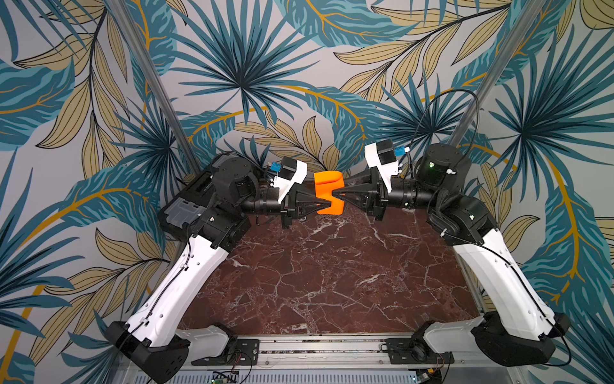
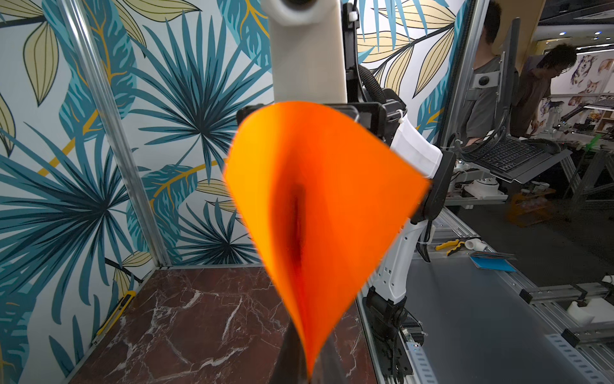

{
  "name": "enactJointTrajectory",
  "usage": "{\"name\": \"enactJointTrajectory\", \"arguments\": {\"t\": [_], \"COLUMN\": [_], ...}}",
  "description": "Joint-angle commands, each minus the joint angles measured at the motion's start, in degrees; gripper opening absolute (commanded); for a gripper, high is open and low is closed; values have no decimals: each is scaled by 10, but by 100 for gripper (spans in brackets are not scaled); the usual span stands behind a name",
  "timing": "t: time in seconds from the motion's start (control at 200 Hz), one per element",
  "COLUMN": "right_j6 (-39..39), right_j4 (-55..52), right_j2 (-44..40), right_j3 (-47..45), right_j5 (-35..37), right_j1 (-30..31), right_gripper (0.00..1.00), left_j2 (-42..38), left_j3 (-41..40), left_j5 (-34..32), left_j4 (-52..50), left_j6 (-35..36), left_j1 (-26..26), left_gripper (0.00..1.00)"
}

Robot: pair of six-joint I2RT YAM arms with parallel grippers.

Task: Fold the square paper along the opposite sides
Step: Smooth out the paper.

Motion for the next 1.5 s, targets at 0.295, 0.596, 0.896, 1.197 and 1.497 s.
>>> {"name": "enactJointTrajectory", "arguments": {"t": [0.295,0.596,0.896,1.197,1.497], "right_j6": [-2,-9,-10,-15,-26], "right_j4": [-2,-13,-23,-26,-25], "right_j2": [19,26,29,27,1], "right_j3": [50,76,92,90,25], "right_j5": [1,2,8,6,20], "right_j1": [0,-1,0,0,0], "right_gripper": [7,17,8,0,44], "left_j2": [6,9,10,8,-10], "left_j3": [19,19,19,19,19], "left_j5": [0,0,1,0,-19], "left_j4": [-9,-12,-13,-17,-3], "left_j6": [12,14,15,18,16], "left_j1": [1,1,1,1,1], "left_gripper": [0,0,0,0,0]}}
